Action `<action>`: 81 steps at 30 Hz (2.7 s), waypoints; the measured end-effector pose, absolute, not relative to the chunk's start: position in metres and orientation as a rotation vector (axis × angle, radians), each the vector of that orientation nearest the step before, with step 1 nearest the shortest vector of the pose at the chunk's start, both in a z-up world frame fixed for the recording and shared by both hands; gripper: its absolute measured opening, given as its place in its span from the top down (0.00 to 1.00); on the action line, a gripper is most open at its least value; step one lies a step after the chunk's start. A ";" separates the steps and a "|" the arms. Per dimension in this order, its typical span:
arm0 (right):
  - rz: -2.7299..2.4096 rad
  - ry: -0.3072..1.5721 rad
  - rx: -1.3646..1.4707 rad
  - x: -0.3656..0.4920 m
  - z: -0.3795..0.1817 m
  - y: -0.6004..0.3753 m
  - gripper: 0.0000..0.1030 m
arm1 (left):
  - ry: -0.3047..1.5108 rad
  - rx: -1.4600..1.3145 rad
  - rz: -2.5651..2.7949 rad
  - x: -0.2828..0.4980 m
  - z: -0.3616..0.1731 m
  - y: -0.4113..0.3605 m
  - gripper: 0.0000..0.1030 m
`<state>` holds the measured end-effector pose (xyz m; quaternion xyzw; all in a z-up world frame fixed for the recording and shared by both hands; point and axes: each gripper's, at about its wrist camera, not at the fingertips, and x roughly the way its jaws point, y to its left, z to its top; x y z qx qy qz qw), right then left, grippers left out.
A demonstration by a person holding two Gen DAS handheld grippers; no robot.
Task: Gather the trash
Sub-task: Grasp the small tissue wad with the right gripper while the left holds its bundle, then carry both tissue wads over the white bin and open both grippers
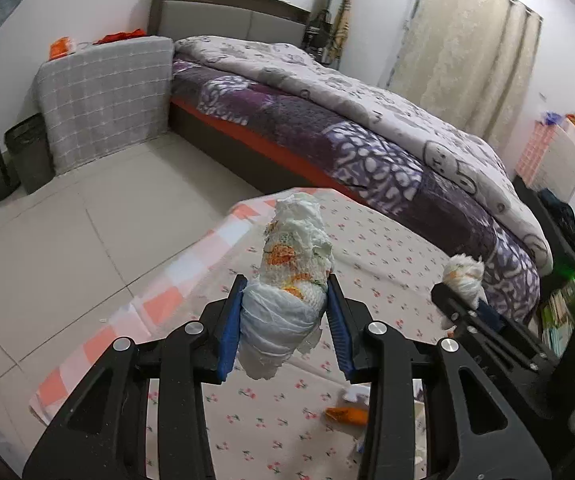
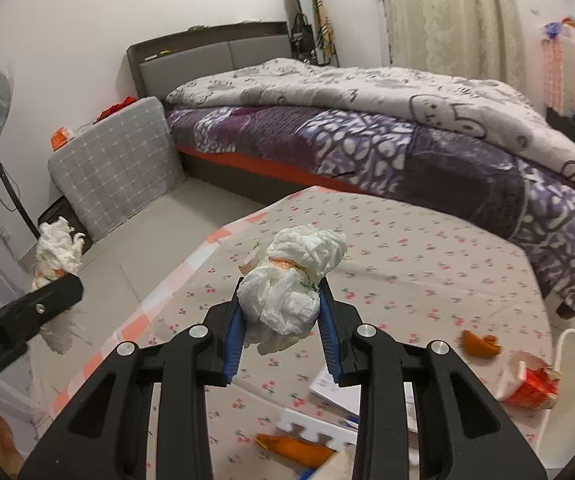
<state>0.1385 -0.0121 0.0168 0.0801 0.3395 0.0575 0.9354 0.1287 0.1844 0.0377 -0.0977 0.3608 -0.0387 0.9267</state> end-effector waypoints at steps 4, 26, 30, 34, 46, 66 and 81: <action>0.101 0.700 0.170 0.122 0.020 -0.037 0.68 | 0.747 -0.155 -0.113 0.124 0.033 0.157 0.64; -0.106 0.693 0.311 0.071 0.005 -0.191 0.68 | 0.755 -0.013 -0.275 0.112 0.008 0.016 0.64; -0.134 0.698 0.330 0.065 0.004 -0.208 0.68 | 0.758 0.005 -0.299 0.110 0.004 -0.002 0.64; -0.154 0.703 0.342 0.059 0.003 -0.220 0.68 | 0.758 0.023 -0.323 0.104 0.002 -0.016 0.64; -0.229 0.733 0.374 0.042 -0.004 -0.263 0.68 | 0.763 0.060 -0.394 0.095 -0.005 -0.059 0.64; -0.396 0.800 0.454 0.008 -0.023 -0.350 0.67 | 0.778 0.133 -0.487 0.074 -0.020 -0.130 0.64; -0.579 0.776 0.575 -0.039 -0.025 -0.424 0.36 | 0.835 0.147 -0.629 0.054 -0.043 -0.217 0.63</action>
